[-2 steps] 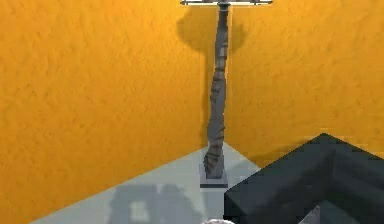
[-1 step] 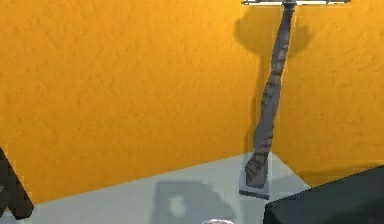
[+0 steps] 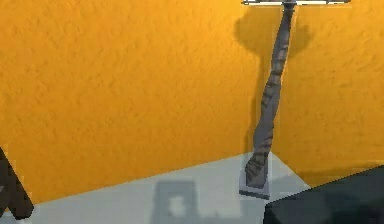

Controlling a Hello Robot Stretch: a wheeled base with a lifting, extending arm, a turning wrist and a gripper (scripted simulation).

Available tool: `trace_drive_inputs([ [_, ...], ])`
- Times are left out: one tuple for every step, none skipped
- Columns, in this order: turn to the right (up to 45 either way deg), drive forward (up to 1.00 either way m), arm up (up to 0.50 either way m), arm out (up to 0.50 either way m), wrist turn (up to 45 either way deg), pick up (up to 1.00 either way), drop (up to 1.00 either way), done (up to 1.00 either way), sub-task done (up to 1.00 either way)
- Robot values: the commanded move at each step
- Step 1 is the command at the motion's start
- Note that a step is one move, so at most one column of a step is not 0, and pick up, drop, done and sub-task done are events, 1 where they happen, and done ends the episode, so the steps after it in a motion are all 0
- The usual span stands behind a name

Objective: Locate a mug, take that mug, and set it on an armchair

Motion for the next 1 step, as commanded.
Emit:
trace_drive_inputs([
  [0.0,0.00,0.00,0.00,39.0,0.00,0.00,0.00,0.00],
])
